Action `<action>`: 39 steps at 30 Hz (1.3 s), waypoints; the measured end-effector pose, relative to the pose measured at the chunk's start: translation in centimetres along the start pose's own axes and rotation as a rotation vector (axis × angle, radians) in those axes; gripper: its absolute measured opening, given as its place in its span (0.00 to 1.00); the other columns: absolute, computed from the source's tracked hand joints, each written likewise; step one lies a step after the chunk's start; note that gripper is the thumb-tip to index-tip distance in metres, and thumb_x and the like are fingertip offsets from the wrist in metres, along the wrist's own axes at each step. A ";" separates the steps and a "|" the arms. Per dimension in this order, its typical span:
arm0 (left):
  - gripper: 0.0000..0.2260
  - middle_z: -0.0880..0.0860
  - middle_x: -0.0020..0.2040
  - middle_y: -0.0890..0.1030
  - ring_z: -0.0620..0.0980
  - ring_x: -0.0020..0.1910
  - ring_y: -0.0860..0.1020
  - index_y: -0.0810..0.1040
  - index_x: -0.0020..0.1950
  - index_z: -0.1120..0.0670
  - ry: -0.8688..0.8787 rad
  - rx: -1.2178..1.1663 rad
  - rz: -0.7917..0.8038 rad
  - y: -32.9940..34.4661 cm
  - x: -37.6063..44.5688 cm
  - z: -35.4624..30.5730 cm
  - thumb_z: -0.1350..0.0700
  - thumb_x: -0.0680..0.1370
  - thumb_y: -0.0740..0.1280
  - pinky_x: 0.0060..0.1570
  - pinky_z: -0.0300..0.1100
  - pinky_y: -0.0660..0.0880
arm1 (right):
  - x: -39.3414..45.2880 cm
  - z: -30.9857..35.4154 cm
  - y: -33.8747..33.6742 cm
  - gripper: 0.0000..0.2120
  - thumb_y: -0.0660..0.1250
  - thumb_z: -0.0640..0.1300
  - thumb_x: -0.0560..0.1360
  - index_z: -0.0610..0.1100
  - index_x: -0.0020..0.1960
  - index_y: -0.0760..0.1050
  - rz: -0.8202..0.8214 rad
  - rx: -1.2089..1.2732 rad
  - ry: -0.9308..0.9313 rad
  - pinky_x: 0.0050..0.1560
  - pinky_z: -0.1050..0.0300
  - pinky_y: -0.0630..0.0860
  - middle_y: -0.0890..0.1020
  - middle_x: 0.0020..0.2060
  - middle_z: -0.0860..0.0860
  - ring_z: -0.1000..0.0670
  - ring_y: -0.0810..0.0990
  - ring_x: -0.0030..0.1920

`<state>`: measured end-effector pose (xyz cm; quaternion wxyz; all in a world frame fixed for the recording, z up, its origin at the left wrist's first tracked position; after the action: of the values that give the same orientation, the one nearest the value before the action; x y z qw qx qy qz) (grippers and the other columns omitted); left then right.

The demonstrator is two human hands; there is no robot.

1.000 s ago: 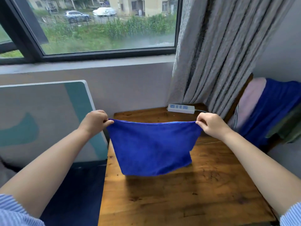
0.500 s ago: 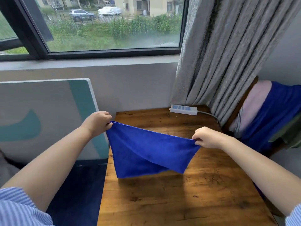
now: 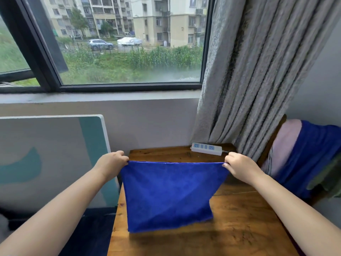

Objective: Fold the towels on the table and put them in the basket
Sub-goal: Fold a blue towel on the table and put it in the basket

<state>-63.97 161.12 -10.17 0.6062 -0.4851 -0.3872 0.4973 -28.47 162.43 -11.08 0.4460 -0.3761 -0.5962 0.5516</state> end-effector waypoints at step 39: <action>0.13 0.67 0.49 0.80 0.66 0.47 0.79 0.75 0.50 0.68 -0.302 -0.165 -0.292 -4.1 10.6 5.5 0.58 0.81 0.57 0.42 0.51 0.73 | 15.0 -0.7 -6.0 0.14 0.71 0.22 0.47 0.35 0.25 0.70 -0.300 -0.233 -0.031 0.16 0.62 0.67 0.74 0.19 0.42 0.44 0.73 0.16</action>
<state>-66.09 172.43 -5.02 0.5654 -0.3918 -0.5789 0.4379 -32.35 176.15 -3.37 0.4673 -0.3235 -0.7122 0.4120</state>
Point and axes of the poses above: each hand's wrist, its own x-axis towards the middle knuckle, its own y-axis out of the palm, z = x × y, the point moved 5 cm from there along x, towards the middle knuckle
